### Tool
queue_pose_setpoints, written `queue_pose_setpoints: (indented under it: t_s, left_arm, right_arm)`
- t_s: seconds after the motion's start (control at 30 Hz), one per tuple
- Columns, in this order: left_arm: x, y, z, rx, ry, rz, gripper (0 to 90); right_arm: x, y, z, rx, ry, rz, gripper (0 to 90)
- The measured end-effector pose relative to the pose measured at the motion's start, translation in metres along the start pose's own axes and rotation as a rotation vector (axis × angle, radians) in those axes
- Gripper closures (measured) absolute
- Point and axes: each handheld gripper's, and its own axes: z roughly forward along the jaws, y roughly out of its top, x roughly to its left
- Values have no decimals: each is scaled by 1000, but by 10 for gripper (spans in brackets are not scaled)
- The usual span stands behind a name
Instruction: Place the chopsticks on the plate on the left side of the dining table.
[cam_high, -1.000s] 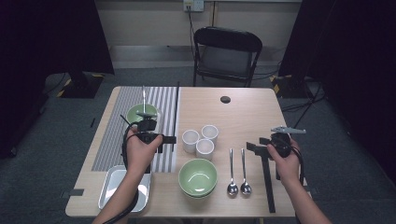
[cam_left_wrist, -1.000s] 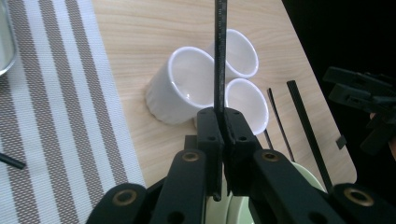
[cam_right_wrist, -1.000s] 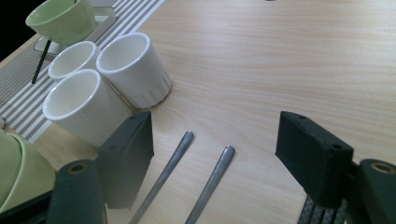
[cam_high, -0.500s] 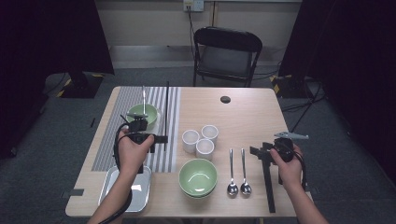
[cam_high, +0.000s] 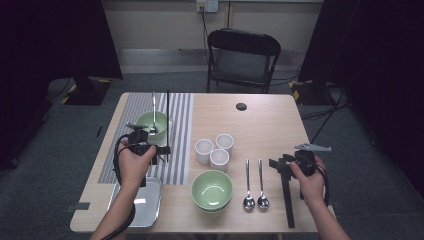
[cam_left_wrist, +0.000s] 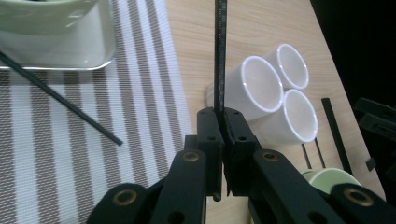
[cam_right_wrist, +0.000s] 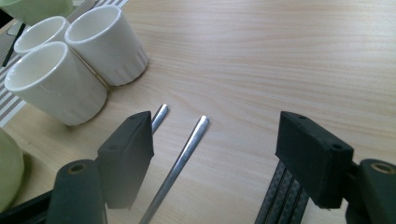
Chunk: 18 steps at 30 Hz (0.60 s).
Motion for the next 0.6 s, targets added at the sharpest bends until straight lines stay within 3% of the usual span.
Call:
queue_pose_setpoints:
  t_s: [0.2,0.6]
  left_arm:
    - [15,-2,-5,-21,33,-27,870]
    - [34,-6,-12,-44,56,-74,870]
  right_arm:
    - [0,-2,1,3,-8,1,267]
    - [0,-3,1,15,-19,-14,267]
